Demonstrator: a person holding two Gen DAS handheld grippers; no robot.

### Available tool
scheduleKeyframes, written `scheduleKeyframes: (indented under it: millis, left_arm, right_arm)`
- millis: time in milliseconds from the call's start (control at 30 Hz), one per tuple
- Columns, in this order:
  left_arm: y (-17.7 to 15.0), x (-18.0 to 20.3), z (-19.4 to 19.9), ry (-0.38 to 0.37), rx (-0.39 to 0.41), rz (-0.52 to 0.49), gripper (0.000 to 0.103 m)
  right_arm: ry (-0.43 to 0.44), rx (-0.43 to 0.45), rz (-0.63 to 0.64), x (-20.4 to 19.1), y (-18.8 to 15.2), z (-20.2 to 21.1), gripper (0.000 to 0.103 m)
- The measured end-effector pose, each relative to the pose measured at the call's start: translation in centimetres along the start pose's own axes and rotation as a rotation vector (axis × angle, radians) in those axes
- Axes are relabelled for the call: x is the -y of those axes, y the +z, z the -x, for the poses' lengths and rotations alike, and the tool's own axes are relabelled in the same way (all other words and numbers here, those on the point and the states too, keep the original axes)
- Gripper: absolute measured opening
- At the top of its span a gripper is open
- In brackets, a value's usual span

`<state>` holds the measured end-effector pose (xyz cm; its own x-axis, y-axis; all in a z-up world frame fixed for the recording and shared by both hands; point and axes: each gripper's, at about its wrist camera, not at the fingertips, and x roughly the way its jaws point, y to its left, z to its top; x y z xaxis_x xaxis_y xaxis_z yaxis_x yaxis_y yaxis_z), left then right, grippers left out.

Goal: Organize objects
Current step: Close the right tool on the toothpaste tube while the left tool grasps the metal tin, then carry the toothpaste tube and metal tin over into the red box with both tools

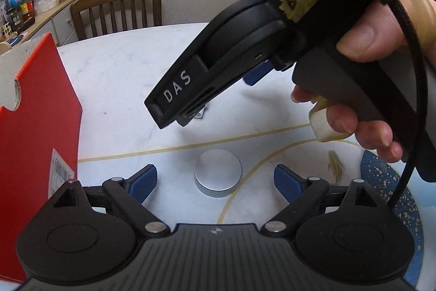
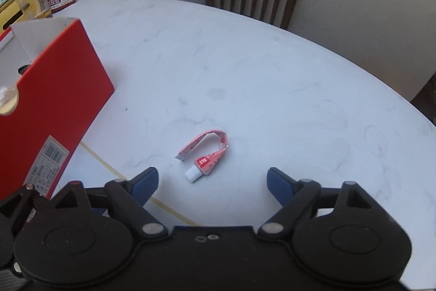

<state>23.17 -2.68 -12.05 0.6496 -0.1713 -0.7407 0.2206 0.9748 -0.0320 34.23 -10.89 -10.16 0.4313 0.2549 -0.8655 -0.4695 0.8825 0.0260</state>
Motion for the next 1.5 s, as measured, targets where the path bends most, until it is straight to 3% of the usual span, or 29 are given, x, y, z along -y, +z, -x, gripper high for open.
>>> scheduleKeyframes:
  millis: [567, 767, 900, 933, 1500]
  left_arm:
    - [-0.6, 0.3, -0.8, 0.008, 0.023, -0.017, 0.093]
    - [-0.3, 0.3, -0.8, 0.03, 0.032, -0.029, 0.065]
    - [0.1, 0.0, -0.7, 0.027, 0.026, -0.025, 0.041]
    - [0.3, -0.2, -0.8, 0.029, 0.024, -0.023, 0.039]
    - [-0.3, -1.1, 2.5, -0.018, 0.013, 0.022, 0.038]
  right_arm:
    - [0.02, 0.016, 0.04, 0.1, 0.2, -1.2, 0.043]
    - [0.012, 0.017, 0.062, -0.4, 0.3, -1.1, 0.027]
    - [0.011, 0.018, 0.054, -0.6, 0.1, -1.1, 0.025]
    - [0.012, 0.017, 0.052, -0.6, 0.1, -1.1, 0.025]
    - [0.015, 0.029, -0.001, 0.1, -4.5, 3.1, 0.022]
